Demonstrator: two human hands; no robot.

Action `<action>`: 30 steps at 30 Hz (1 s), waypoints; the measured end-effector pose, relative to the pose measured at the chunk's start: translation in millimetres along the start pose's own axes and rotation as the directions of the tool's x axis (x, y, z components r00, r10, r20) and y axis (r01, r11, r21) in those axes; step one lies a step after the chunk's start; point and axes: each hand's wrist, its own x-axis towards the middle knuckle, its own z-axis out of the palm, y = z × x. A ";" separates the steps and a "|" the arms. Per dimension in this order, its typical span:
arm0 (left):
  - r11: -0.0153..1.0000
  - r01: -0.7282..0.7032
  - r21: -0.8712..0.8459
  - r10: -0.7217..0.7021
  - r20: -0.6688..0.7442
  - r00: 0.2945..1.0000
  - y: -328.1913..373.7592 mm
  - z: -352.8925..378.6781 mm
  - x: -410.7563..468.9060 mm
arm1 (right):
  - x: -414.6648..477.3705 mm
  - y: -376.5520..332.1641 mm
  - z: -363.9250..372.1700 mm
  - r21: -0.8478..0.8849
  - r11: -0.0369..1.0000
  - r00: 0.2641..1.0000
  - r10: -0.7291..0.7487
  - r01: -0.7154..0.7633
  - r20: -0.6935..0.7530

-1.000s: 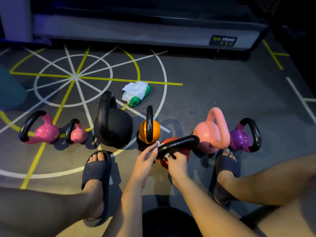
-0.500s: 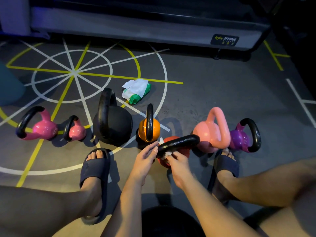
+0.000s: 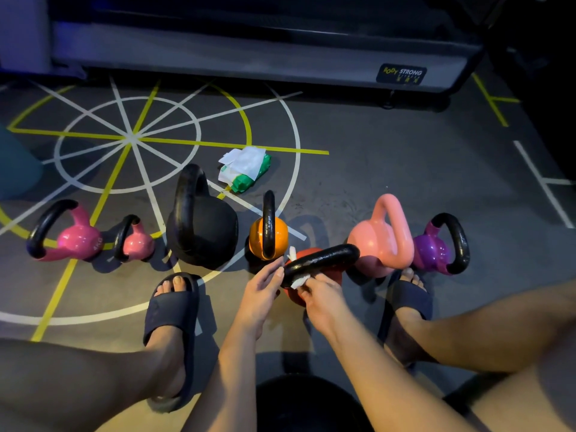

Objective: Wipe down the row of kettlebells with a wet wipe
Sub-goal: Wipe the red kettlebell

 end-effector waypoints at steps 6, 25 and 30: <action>1.000 0.024 0.013 -0.024 -0.013 1.000 -2.7 1.1 4.2 | 3.2 -34.4 -25.1 0.426 0.905 0.986 0.048 0.025 -0.160; 0.999 0.021 0.035 -0.021 0.014 1.000 -5.2 -3.8 6.0 | -5.6 -12.4 4.7 0.285 0.958 0.981 0.068 -0.013 -0.184; 0.998 0.028 0.051 -0.029 0.014 0.999 -2.9 -1.8 6.5 | -0.5 -39.9 -11.9 0.373 0.928 0.970 0.097 -0.006 -0.223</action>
